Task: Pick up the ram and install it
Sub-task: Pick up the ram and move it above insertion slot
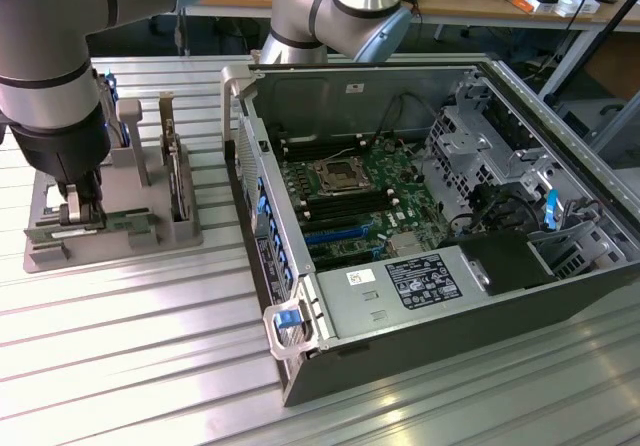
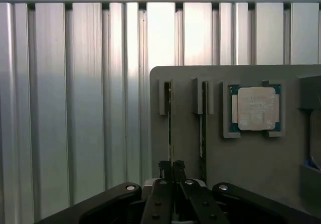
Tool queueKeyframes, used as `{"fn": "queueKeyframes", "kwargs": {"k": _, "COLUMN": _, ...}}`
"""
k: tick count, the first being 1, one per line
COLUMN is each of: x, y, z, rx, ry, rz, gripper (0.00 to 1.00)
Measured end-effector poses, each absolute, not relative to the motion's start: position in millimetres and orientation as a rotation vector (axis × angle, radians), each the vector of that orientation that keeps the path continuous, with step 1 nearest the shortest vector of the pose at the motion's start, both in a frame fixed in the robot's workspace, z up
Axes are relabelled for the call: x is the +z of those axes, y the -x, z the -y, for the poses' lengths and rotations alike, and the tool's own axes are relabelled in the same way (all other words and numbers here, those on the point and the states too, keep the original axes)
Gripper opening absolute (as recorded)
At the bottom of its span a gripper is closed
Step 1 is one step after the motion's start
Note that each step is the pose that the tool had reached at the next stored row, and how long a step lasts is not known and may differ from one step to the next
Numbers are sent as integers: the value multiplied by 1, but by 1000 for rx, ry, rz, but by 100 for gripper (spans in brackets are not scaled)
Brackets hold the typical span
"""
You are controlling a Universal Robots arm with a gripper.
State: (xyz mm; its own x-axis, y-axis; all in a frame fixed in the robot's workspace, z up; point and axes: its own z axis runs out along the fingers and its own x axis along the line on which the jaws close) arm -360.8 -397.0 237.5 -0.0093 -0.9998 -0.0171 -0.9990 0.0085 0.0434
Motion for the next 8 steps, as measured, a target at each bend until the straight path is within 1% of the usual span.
{"fn": "queueKeyframes", "kwargs": {"k": 8, "x": 250, "y": 361, "z": 397, "rx": -69, "ry": -2199, "rz": 2218, "gripper": 12}}
